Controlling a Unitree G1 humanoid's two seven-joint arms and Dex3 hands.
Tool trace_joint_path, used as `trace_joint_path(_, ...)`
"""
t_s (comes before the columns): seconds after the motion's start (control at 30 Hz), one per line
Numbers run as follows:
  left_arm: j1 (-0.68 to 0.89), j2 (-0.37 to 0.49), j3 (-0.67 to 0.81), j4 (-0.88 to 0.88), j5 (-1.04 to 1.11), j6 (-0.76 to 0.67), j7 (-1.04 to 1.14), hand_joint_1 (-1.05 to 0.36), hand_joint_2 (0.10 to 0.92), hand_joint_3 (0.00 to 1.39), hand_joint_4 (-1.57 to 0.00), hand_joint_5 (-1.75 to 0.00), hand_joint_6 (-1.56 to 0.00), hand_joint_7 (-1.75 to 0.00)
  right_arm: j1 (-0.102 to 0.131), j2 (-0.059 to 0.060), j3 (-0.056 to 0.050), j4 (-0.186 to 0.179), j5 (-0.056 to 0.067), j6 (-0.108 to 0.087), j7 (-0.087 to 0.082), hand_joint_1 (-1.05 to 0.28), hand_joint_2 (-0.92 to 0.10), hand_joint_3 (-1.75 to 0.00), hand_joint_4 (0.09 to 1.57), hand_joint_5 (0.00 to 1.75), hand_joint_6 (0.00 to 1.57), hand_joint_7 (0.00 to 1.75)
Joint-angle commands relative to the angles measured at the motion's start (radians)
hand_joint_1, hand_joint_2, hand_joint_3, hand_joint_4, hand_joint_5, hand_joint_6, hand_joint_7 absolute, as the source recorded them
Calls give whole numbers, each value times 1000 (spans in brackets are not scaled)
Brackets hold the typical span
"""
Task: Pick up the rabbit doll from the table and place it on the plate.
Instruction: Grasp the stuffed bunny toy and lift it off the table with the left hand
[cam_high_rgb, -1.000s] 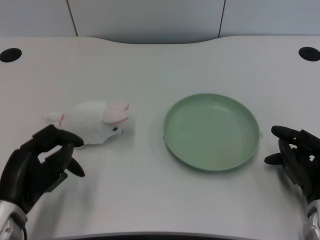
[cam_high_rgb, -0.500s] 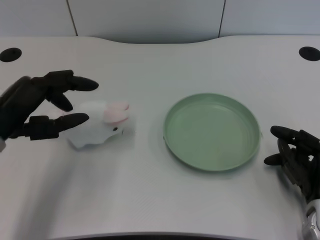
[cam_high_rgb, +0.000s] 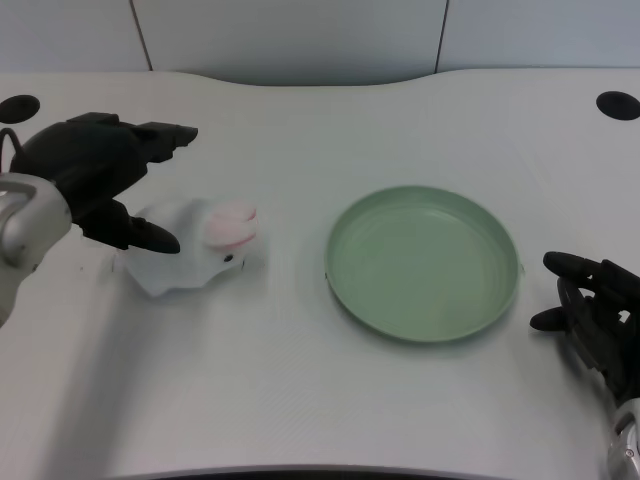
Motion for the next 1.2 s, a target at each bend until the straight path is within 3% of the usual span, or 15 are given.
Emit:
trace_joint_path(0.03,-70,-30,-67,118,42,27,-2,-1017,921,83,1,-89,-62,-4,14,-16,4,-5,-4,-16,-15,-387,-921,-319,901,1050,927,357)
trace_joint_path(0.07,-88,-40,-83,150,48,30,1,-1028,921,82,1,-68,-55,-5,16,-14,4,-8,-4,-19,-16,-387,-921,-322,903,1050,926,357)
trace_joint_path(0.13,-126,-71,-98,244,35,24,3,-1042,918,67,1,-40,-52,-6,20,-9,-5,-11,10,-28,3,-391,-921,-319,901,1049,930,358)
trace_joint_path(0.2,-164,-99,-112,331,26,26,-1,-1047,920,52,1,-10,-37,-2,23,-10,-8,-9,13,-35,11,-402,-921,-313,909,1051,931,357)
trace_joint_path(0.4,-250,-156,-148,523,19,25,2,-1048,921,39,1,1,-15,-2,30,-14,5,-13,-8,-25,-28,-412,-921,-317,931,1059,922,342)
trace_joint_path(0.5,-276,-186,-172,604,31,35,22,-1048,921,41,1,1,-7,0,35,-9,5,-21,-8,-36,-32,-428,-921,-320,937,1064,939,354)
trace_joint_path(0.57,-289,-205,-182,646,35,55,39,-1048,916,38,1,1,-7,-3,39,-11,10,-23,-17,-46,-41,-435,-921,-325,925,1058,944,360)
trace_joint_path(0.7,-297,-226,-200,697,39,76,68,-1048,912,28,1,1,0,0,50,-9,11,-27,-11,-51,-32,-443,-921,-328,909,1055,943,371)
trace_joint_path(0.8,-300,-233,-225,716,52,83,85,-1048,916,26,1,1,1,1,59,-7,15,-31,-15,-51,-40,-450,-921,-335,899,1047,945,377)
trace_joint_path(0.87,-301,-239,-234,725,54,92,92,-1048,917,24,1,1,1,1,64,-7,21,-37,-23,-49,-54,-449,-921,-339,896,1042,941,377)
trace_joint_path(1.07,-302,-248,-255,735,54,101,107,-1048,912,16,1,1,1,1,69,-4,26,-47,-16,-45,-54,-441,-921,-340,891,1034,931,374)
trace_joint_path(1.17,-293,-271,-319,747,115,126,189,-1048,889,3,1,1,1,1,70,2,19,-49,1,-45,-39,-425,-921,-334,893,1036,929,376)
trace_joint_path(1.2,-291,-277,-348,751,143,137,221,-1048,884,2,1,1,1,1,72,2,20,-51,0,-47,-41,-424,-921,-331,892,1036,929,376)
